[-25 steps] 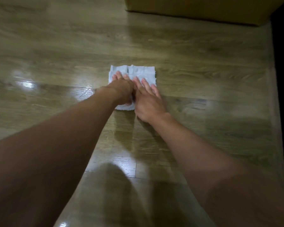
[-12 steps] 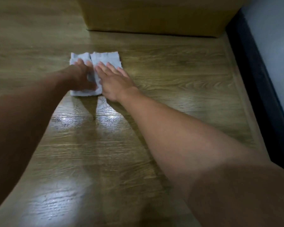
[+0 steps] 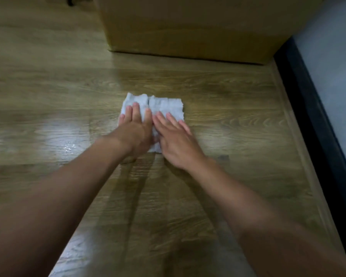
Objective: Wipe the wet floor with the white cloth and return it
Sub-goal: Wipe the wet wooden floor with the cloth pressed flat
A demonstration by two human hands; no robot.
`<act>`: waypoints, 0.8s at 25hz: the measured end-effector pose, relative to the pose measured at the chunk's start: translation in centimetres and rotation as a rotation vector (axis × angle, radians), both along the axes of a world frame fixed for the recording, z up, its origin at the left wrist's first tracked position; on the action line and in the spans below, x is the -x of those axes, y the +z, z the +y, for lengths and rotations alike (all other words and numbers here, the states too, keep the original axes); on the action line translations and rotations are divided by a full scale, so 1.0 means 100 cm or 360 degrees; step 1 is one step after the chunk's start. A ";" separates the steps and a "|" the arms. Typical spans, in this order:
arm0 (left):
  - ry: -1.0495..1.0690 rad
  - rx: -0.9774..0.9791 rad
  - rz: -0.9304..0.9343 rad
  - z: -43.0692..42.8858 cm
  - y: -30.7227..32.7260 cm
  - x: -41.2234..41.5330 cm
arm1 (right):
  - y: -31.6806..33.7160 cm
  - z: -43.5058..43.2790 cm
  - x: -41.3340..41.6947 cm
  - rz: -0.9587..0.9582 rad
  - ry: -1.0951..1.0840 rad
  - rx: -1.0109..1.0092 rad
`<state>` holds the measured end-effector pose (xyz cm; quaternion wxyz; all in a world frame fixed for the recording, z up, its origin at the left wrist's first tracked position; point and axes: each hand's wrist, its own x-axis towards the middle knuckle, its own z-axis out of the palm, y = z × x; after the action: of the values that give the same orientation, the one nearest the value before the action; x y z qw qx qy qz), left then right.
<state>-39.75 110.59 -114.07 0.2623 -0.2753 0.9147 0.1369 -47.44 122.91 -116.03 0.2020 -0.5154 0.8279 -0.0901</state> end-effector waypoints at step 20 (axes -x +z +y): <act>-0.0555 0.0091 0.0270 0.148 -0.006 0.020 | 0.001 0.164 0.004 0.0027 -0.0477 0.0095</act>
<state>-41.75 125.43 -114.69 0.1961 -0.1074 0.9709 0.0860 -47.82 139.35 -115.95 0.1638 -0.3925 0.8943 -0.1394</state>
